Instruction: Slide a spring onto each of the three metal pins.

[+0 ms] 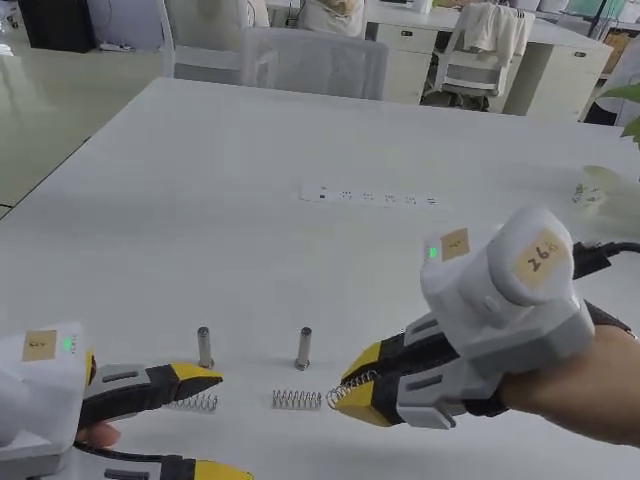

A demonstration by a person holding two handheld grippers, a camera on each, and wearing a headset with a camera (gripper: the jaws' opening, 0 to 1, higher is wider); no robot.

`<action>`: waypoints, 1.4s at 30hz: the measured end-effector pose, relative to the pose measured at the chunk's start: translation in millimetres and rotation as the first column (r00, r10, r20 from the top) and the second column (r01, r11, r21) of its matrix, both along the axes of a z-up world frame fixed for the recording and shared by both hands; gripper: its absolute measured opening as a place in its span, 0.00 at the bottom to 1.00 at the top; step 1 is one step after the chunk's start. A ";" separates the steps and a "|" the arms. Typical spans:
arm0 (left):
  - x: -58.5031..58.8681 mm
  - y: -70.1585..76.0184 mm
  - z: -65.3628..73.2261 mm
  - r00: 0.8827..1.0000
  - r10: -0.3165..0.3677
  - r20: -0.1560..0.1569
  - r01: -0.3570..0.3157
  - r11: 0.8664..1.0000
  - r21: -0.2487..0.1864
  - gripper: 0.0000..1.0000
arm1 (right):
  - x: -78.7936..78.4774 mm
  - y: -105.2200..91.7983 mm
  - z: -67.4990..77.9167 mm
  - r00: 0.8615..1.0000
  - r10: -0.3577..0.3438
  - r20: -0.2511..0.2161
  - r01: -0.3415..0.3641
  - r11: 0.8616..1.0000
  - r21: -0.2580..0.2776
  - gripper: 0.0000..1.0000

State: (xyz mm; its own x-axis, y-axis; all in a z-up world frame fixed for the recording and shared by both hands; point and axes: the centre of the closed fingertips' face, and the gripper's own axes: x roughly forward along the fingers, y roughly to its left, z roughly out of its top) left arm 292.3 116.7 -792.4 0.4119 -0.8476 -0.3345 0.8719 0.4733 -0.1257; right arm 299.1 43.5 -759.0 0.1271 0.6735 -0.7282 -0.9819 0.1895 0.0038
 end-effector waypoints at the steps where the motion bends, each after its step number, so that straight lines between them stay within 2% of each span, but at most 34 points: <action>1: 0.4 2.2 -0.4 1.000 0.010 -0.002 -0.010 1.000 -0.003 0.57 | 1.2 -1.6 0.0 1.000 -0.004 0.002 0.004 1.000 -0.003 0.08; 9: 4.7 14.6 -4.0 0.997 0.076 -0.009 -0.076 0.997 -0.008 0.66 | 11.2 -14.0 3.1 0.999 -0.033 0.011 0.033 0.999 -0.013 0.08; 24: 14.5 35.6 -4.9 0.984 0.176 -0.003 -0.176 0.984 -0.019 0.77 | 47.2 -42.9 13.3 0.995 -0.088 0.053 0.091 0.993 -0.069 0.08; 27: 16.8 38.6 -5.0 0.981 0.192 -0.001 -0.192 0.981 -0.020 0.79 | 58.1 -52.4 11.6 0.992 -0.097 0.076 0.105 0.988 -0.115 0.08; 33: 19.1 41.9 -4.7 0.979 0.205 0.003 -0.205 0.979 -0.022 0.80 | 70.4 -61.3 10.1 0.993 -0.098 0.072 0.108 0.983 -0.151 0.08; 39: 20.1 43.8 -5.7 0.977 0.214 0.001 -0.214 0.977 -0.022 0.81 | 86.1 -71.3 8.1 0.993 -0.089 0.078 0.103 0.972 -0.211 0.08; 42: 19.6 42.9 -6.5 0.977 0.211 0.001 -0.211 0.977 -0.020 0.81 | 94.9 -75.2 3.0 0.994 -0.082 0.073 0.098 0.962 -0.254 0.08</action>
State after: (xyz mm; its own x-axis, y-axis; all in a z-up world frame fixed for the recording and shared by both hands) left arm 311.8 159.7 -798.9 0.5833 -0.7477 -0.3174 0.7529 0.6443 -0.1341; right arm 393.9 -31.7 -756.0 0.2282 0.4483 -0.8643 -0.9577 0.2633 -0.1163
